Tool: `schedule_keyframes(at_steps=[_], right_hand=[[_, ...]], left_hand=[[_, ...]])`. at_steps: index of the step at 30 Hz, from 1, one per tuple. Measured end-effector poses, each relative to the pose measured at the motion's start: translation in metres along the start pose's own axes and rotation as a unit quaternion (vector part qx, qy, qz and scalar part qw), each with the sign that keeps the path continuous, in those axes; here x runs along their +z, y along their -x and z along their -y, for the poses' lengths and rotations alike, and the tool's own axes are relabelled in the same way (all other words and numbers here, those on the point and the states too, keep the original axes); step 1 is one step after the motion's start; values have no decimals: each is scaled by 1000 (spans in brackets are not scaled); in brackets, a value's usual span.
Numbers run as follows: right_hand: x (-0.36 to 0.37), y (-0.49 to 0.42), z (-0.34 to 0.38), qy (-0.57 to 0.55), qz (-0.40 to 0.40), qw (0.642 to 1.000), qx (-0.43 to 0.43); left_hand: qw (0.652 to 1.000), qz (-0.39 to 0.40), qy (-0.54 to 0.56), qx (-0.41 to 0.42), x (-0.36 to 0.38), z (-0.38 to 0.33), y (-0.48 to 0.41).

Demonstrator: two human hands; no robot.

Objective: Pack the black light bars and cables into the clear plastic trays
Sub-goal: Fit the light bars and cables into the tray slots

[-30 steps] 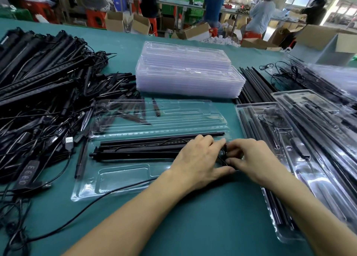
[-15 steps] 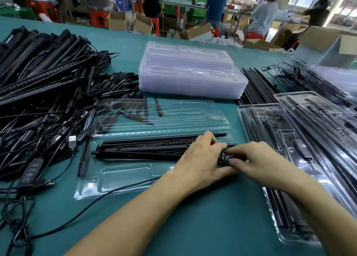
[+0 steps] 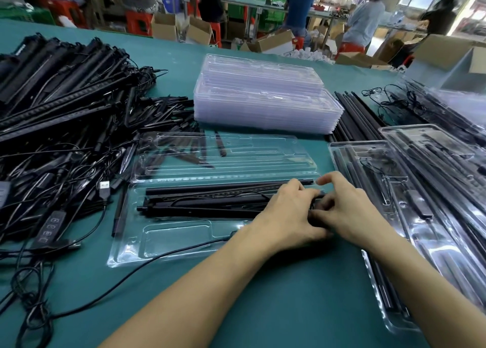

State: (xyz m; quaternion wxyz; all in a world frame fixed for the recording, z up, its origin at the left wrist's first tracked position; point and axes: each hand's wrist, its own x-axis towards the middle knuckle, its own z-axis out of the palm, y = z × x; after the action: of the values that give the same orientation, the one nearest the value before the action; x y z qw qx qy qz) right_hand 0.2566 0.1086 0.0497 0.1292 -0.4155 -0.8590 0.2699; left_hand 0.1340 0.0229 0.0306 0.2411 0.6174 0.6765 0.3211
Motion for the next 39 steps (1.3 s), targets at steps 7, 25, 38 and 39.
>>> schedule_keyframes(at_steps=[7,25,38,39], right_hand=[[-1,-2,3,61,32,997,-45],[18,-23,-5,160,39,982,-89],[6,-11,-14,49,69,991,-108],[2,-8,-14,47,63,992,-102]], left_hand=[[1000,-6,7,-7,-4,0,3],[978,-184,-82,46,-33,29,24],[969,-100,-226,1,-52,74,39],[971,-102,-218,-1,-52,75,39]])
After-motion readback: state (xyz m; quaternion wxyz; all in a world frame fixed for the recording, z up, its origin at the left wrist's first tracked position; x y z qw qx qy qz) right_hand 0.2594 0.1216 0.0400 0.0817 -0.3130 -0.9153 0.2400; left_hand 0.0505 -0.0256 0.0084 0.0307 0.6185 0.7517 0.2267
